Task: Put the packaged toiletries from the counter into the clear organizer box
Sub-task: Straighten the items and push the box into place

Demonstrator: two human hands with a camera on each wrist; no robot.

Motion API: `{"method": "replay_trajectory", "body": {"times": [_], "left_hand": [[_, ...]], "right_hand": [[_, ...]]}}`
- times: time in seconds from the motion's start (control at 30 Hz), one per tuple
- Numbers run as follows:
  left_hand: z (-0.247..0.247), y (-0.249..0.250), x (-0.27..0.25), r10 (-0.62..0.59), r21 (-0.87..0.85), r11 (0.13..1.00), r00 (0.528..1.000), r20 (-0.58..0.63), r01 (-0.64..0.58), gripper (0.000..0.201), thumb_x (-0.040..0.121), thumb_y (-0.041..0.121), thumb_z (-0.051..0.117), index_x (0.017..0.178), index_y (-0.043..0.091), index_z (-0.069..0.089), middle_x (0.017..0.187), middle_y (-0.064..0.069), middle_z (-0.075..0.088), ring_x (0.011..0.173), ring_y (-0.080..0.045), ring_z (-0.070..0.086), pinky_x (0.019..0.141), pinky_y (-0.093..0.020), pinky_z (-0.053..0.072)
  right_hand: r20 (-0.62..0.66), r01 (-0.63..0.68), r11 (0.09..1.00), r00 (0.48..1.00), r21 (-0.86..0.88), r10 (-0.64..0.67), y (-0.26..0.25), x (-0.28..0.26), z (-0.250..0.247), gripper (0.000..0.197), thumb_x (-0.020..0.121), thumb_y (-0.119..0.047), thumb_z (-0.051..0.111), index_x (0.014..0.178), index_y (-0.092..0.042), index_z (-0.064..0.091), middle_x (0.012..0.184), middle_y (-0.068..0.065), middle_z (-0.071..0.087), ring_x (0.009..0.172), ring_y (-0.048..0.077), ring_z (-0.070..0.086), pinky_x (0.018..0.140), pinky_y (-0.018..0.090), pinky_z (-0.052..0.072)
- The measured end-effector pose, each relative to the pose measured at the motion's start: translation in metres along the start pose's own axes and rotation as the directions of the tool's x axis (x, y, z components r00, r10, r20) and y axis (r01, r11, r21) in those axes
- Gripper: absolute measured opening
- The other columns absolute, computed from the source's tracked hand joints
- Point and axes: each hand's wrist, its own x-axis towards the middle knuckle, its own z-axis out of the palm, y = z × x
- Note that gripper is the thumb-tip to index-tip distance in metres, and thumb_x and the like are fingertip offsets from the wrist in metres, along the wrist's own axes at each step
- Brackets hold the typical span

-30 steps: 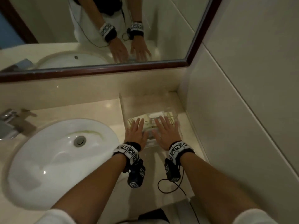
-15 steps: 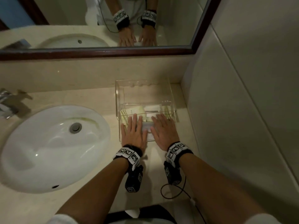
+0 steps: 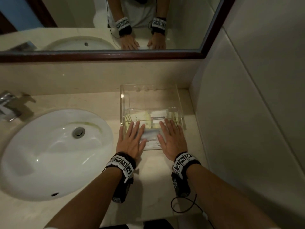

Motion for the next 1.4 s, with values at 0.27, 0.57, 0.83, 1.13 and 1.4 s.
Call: {"method": "replay_trajectory", "body": {"times": [0.27,0.57,0.83,1.13,1.4], "left_hand": [[0.000,0.003,-0.015,0.073,0.021,0.997,0.997,-0.039,-0.072,0.064,0.092,0.056,0.007,0.150,0.027,0.003,0.159,-0.004,0.005,0.147,-0.026,0.007,0.116,-0.051,0.004],[0.002,-0.011,-0.012,0.020,0.050,0.999,1.000,-0.024,-0.018,0.068,0.090,0.059,0.005,0.148,0.024,0.001,0.158,-0.008,0.009,0.146,-0.032,0.011,0.115,-0.049,-0.002],[-0.005,-0.011,-0.018,-0.002,0.075,0.997,1.000,-0.010,0.003,0.070,0.091,0.056,0.017,0.146,0.014,0.018,0.152,-0.013,0.031,0.141,-0.030,0.032,0.115,-0.046,-0.005],[-0.008,-0.010,-0.019,-0.031,-0.028,0.999,0.997,-0.067,0.030,0.067,0.087,0.052,0.025,0.141,0.012,0.032,0.128,-0.007,0.050,0.116,-0.022,0.051,0.104,-0.048,0.035],[-0.009,-0.007,-0.014,-0.046,-0.042,0.998,0.997,-0.058,0.043,0.064,0.088,0.049,0.023,0.142,0.014,0.024,0.140,-0.011,0.039,0.132,-0.025,0.040,0.114,-0.049,0.024]], "right_hand": [[0.063,0.115,0.993,0.992,-0.022,-0.113,-0.013,-0.016,-0.003,0.063,0.098,-0.054,0.019,0.155,-0.030,0.007,0.164,-0.005,0.002,0.151,0.014,-0.007,0.122,0.049,0.002],[0.024,0.043,0.992,0.999,-0.117,-0.040,0.008,-0.008,-0.003,0.065,0.097,-0.054,0.024,0.153,-0.021,0.023,0.163,0.003,0.015,0.151,0.021,0.010,0.121,0.051,0.010],[0.028,-0.132,0.985,0.990,-0.114,0.136,0.008,-0.022,0.004,0.071,0.093,-0.061,0.008,0.154,-0.024,0.017,0.163,0.005,0.011,0.151,0.023,0.010,0.121,0.051,0.009],[-0.049,-0.193,0.971,0.981,-0.139,0.188,0.001,-0.021,-0.003,0.063,0.093,-0.055,0.024,0.129,-0.012,0.054,0.135,0.008,0.054,0.126,0.024,0.048,0.112,0.049,0.026],[-0.041,-0.172,0.976,0.985,-0.136,0.168,0.005,-0.014,-0.005,0.066,0.093,-0.056,0.020,0.130,-0.013,0.054,0.136,0.004,0.055,0.128,0.020,0.049,0.114,0.050,0.023]]}}
